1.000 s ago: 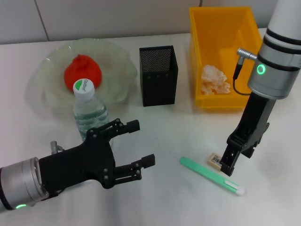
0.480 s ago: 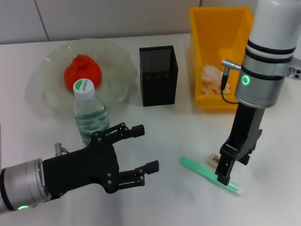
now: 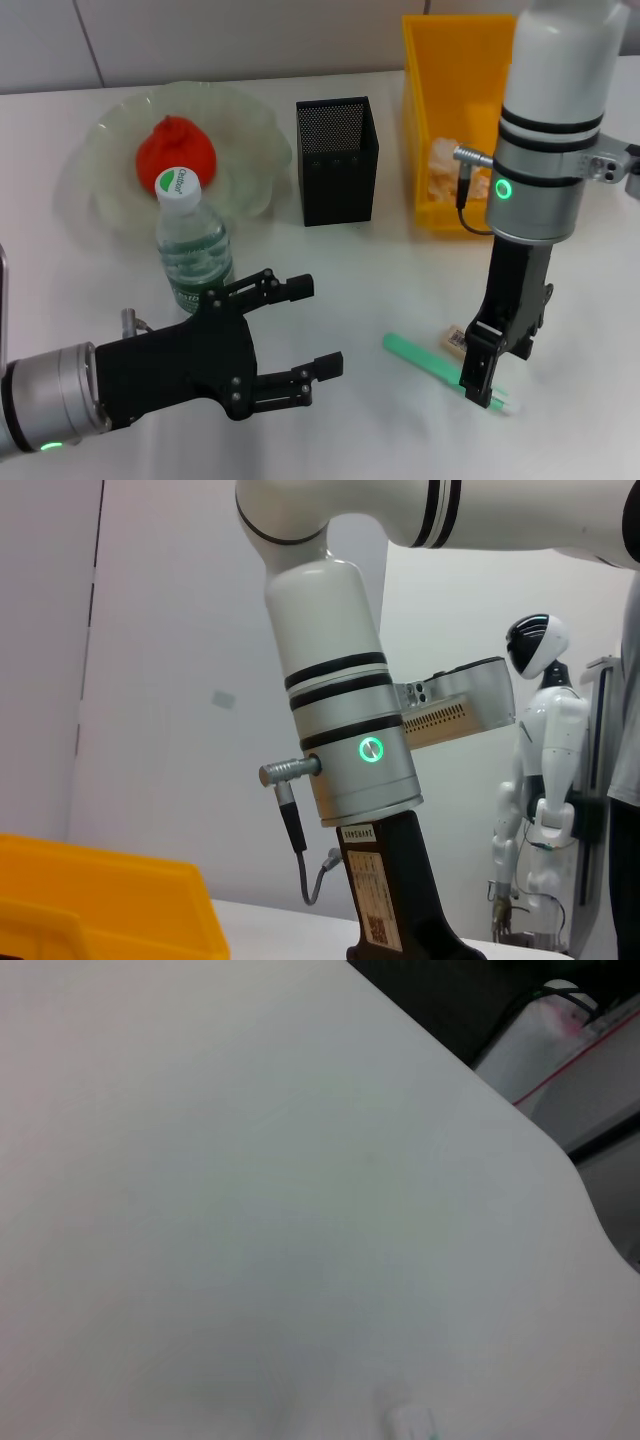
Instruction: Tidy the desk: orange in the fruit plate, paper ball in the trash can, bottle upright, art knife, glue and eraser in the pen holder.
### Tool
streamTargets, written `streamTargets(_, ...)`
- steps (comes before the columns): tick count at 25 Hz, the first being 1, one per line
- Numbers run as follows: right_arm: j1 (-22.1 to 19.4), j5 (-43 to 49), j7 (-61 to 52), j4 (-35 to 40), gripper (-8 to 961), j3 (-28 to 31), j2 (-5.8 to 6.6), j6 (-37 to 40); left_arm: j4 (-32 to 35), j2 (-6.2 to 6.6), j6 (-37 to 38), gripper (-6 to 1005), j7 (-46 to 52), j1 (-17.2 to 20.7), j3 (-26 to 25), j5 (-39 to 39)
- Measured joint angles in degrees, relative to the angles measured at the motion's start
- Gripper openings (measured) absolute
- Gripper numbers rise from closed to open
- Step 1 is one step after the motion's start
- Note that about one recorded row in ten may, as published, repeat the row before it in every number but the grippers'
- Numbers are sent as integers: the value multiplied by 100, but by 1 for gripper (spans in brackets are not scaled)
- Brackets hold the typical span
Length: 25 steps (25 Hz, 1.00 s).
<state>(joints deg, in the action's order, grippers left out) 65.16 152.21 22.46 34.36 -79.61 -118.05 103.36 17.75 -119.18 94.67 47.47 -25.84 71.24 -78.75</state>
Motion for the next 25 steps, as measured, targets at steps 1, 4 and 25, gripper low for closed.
streamTargets(1,14,35,-11,-6,834,-4,-28,-1,0,0,3,817,0,0,5,0)
streamTargets(4,59,177,-62,-59,834,-11,-86,0,0,0,6,817,-5,0,21,1)
streamTargets(25,401,299,-197,-714,835,-261,-155,-509,-6,0,-8,817,-55,3,171,36)
